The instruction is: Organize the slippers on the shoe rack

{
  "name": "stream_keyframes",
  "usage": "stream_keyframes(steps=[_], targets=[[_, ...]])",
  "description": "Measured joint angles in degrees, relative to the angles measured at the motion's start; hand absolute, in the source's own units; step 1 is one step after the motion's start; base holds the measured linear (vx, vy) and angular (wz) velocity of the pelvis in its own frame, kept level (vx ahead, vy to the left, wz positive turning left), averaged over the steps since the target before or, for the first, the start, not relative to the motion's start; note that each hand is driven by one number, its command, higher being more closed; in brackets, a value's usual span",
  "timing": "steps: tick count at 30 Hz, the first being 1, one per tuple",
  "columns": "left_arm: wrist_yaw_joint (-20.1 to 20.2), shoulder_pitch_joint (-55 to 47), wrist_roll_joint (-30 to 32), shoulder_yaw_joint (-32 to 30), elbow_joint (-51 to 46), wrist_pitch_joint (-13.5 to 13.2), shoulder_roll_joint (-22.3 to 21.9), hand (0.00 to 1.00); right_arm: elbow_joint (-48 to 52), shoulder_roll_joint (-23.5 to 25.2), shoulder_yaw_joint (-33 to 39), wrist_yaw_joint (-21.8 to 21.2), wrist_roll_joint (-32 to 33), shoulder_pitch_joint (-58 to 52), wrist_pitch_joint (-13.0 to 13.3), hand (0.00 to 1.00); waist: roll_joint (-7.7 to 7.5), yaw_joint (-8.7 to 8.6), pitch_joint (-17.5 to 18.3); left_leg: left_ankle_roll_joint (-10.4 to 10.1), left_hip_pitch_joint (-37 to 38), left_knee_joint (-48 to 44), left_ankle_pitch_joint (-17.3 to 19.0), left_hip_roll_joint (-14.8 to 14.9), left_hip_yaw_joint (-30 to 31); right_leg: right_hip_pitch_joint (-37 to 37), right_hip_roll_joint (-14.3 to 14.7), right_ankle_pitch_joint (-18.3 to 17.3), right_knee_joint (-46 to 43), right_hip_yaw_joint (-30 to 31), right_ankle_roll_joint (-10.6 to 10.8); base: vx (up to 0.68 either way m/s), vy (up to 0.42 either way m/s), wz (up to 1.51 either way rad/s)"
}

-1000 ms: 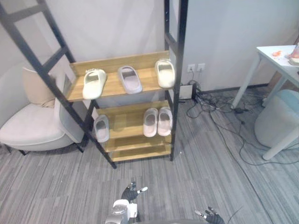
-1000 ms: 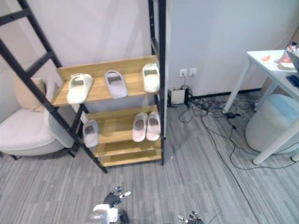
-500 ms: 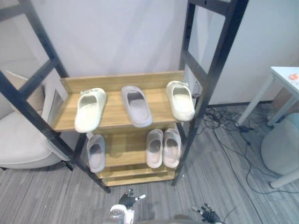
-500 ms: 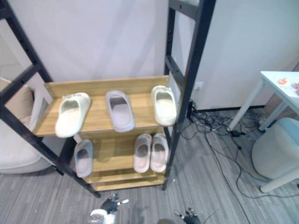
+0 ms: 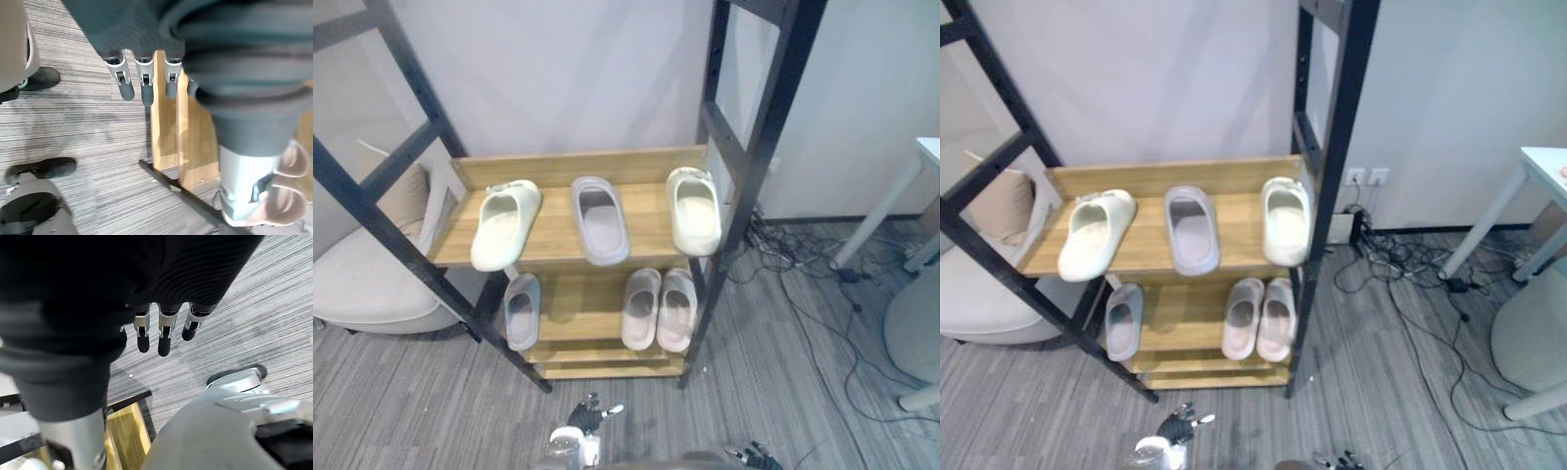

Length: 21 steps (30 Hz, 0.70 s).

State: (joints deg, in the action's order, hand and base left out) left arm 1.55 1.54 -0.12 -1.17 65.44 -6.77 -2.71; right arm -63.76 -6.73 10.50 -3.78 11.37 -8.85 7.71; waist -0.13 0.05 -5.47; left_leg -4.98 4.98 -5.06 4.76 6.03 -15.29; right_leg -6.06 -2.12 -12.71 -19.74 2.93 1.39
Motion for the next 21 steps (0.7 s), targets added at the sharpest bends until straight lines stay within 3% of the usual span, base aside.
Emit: stream_keyframes(steps=[5,10,14,17,21], targets=[[-0.03,0.64,0.04,3.04,1.71,0.03,1.31,0.00,-0.17,-0.16,0.89,0.05,0.00,0.40,0.01,0.00,0.99,-0.14,0.14,0.75,0.74,4.29,0.13,-1.98,-2.33,-2.06,0.09,1.97,1.51,4.26,1.62,-0.01,0.094,-0.38],[-0.14,1.33,0.03,7.26,2.48,0.01,4.47,0.00,-0.16,-0.74,0.30,0.38,-0.02,0.65,0.19,0.00,1.56,-0.52,0.55,1.42,-0.95,4.84,2.89,-3.77,-2.15,-2.95,-0.80,4.33,5.34,5.96,2.93,0.02,0.124,-0.18],[-0.19,1.28,0.02,7.91,2.56,0.02,6.64,0.00,1.98,-1.44,-2.93,1.03,-0.13,0.14,0.27,0.00,0.94,-0.94,0.35,2.19,-1.12,3.92,2.08,-5.23,0.81,-1.64,-1.83,4.87,7.72,5.96,3.50,0.17,0.091,-0.05],[-0.27,1.15,0.03,7.90,2.52,-0.03,7.39,0.00,18.70,-2.41,-8.12,1.41,-0.63,-5.70,1.24,0.00,0.88,-1.17,0.50,2.21,-1.04,3.86,2.09,-5.80,2.29,-0.52,-2.55,5.31,10.13,6.21,3.88,0.17,0.052,-0.05],[-0.29,0.55,0.06,7.82,1.76,-0.22,8.61,0.00,44.09,-2.42,-8.42,0.19,-7.22,-16.05,2.78,0.00,0.26,-1.64,0.96,2.24,-0.98,3.36,2.11,-5.98,3.84,0.65,-3.04,5.41,11.65,5.72,3.92,0.13,0.027,0.04]])
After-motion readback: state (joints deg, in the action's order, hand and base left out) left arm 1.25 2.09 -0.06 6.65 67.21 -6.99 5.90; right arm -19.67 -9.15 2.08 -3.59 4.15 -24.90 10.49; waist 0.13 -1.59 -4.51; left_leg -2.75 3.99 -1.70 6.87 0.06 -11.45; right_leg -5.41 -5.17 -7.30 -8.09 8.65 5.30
